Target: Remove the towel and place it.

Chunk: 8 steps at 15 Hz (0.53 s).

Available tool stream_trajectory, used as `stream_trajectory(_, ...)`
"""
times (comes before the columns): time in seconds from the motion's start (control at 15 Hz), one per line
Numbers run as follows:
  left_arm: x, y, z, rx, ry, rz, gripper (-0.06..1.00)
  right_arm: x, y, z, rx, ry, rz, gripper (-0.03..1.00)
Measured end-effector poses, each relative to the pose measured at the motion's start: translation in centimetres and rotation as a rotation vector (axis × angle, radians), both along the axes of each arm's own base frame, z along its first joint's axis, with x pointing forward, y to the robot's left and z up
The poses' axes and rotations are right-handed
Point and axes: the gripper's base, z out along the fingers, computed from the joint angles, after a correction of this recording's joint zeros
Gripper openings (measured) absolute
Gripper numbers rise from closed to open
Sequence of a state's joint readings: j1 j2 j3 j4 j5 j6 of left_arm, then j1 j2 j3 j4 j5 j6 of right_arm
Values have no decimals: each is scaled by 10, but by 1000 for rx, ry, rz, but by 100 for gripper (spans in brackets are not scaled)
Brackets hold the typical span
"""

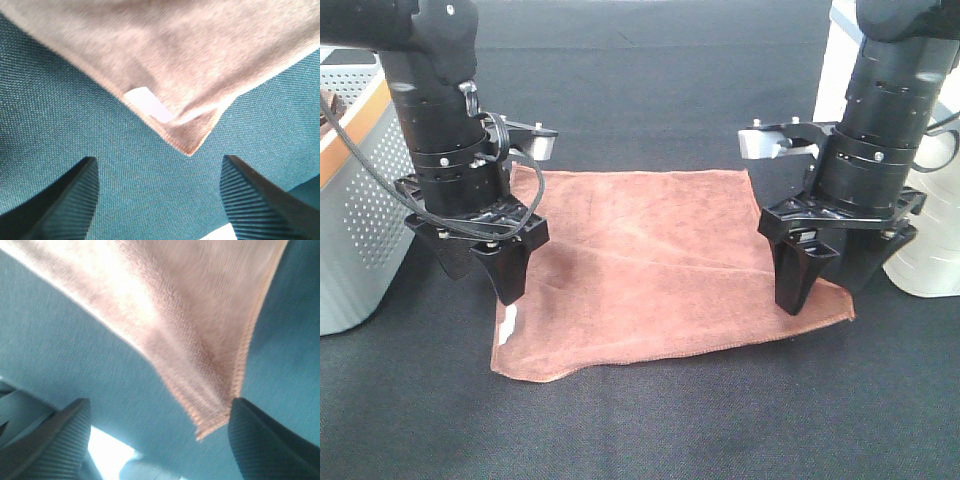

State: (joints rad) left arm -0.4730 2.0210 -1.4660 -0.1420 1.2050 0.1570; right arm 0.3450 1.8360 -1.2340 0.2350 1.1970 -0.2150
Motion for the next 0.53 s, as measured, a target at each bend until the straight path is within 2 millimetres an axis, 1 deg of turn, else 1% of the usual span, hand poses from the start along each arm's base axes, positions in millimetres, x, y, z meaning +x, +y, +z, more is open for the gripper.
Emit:
stream_trajectory(0.07,0,0,0,1,0,6,66,0,0,0,-1,2,-2,78)
stream_trajectory(0.2,0,0,0,5,3,30,66,0,0,0,-5,4,-16,83)
stream_trajectory(0.53,0,0,0,8,5,49,66,-1,2,2,0,17,-85,85)
